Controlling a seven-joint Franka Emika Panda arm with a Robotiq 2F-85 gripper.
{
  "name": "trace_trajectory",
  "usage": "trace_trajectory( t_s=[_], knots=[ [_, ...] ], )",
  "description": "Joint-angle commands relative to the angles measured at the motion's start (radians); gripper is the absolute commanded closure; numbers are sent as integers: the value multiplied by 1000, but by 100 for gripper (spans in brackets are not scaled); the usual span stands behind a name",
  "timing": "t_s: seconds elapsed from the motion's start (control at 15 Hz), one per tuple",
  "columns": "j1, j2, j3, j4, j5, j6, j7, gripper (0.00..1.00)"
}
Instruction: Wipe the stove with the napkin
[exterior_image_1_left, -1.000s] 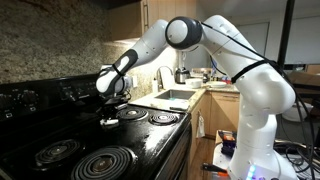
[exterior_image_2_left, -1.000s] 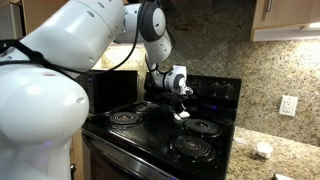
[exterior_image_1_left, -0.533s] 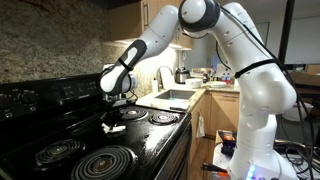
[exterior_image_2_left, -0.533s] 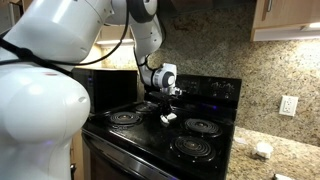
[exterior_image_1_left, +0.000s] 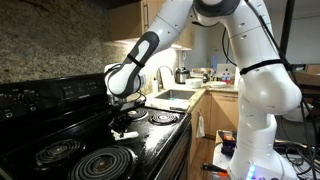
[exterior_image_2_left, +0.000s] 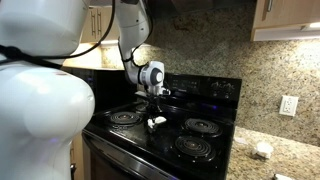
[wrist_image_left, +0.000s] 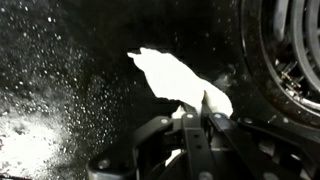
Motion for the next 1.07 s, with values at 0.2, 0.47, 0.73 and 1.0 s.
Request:
trace_trajectory(
  t_s=[0.2, 0.47, 0.73, 1.0],
  knots=[
    [6, -187, -18, -32, -65, -252, 88, 44],
    [-37, -284, -20, 2, -80, -360, 58, 19],
    [-79, -339, -22, 10, -39, -440, -17, 0],
    [-87, -321, -11, 23, -56, -421, 14, 0]
  ],
)
